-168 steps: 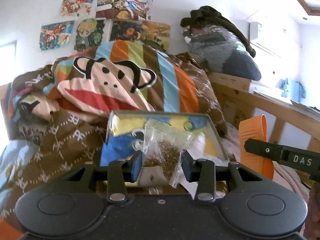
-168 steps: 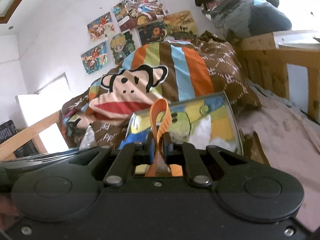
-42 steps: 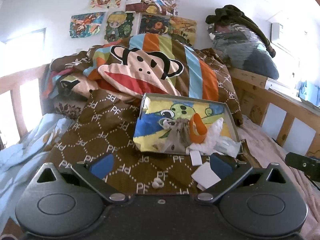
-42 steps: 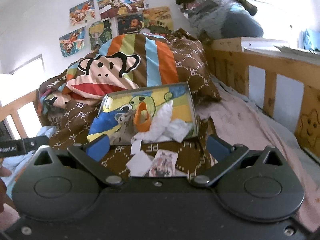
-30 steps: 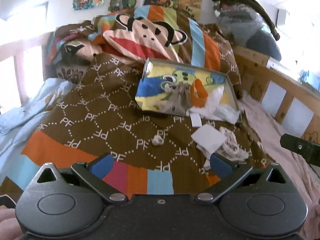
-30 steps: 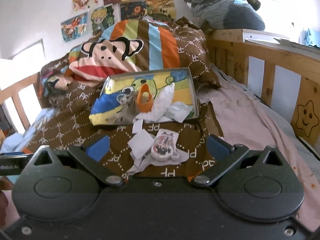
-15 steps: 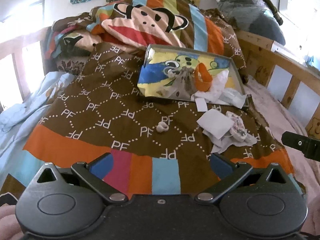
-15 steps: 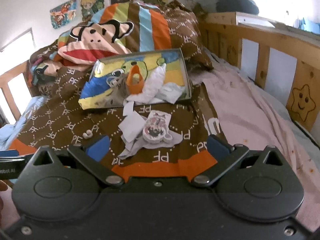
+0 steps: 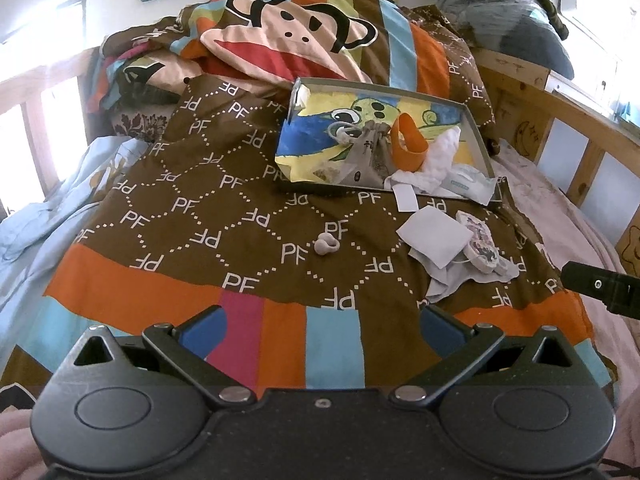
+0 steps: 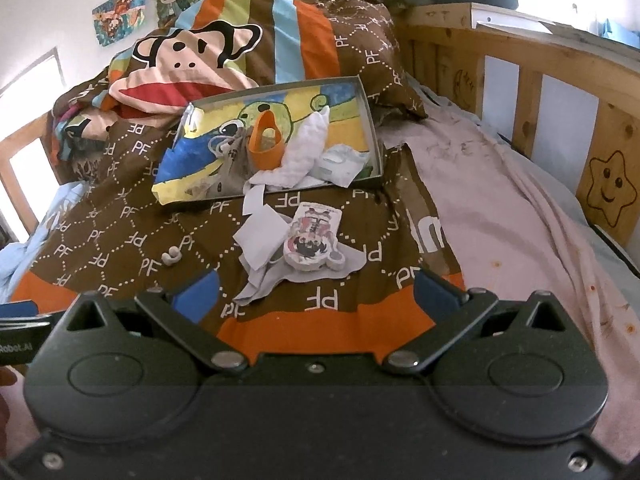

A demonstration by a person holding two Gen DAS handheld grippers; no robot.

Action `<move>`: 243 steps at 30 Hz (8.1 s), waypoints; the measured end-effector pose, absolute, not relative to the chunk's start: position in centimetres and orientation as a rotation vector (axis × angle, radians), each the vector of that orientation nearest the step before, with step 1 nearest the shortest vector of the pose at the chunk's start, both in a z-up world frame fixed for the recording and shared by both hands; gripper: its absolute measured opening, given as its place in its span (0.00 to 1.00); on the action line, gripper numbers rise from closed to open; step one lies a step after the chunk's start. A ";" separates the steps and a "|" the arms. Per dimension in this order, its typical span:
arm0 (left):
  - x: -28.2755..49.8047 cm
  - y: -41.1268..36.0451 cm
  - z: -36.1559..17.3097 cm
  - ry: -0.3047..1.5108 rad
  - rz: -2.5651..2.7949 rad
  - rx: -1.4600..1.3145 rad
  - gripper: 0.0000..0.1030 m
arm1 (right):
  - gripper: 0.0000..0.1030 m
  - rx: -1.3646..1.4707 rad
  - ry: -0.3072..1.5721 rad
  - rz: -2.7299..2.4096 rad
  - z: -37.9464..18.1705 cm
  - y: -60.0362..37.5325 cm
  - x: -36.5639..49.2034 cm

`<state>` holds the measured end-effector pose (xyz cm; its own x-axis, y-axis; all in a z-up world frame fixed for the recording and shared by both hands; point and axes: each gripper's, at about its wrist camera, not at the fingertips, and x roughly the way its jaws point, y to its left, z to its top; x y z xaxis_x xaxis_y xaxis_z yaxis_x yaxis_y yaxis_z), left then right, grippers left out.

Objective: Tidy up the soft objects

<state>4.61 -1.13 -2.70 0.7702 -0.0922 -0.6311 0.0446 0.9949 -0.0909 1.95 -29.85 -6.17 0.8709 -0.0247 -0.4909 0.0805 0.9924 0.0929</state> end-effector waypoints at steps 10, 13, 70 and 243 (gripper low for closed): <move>4.7 -1.3 -2.8 0.695 -0.077 -0.056 0.99 | 1.00 0.108 0.521 -0.051 -6.4 -29.6 2.3; 4.7 -1.3 -2.8 0.696 -0.076 -0.056 0.99 | 1.00 0.106 0.523 -0.050 -6.5 -29.7 2.5; 19.5 0.2 -8.5 0.699 -0.186 -0.098 0.99 | 1.00 -0.261 0.570 0.218 -10.2 -25.2 15.4; 32.1 -2.1 -0.2 0.461 -0.063 -0.130 0.83 | 0.90 -0.146 0.191 0.079 -4.7 -31.3 28.3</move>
<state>32.14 -2.11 -0.21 0.8936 -0.0899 -0.4397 0.0309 0.9897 -0.1395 28.31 -31.30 -4.72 0.9788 0.0640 -0.1944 -0.0917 0.9863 -0.1372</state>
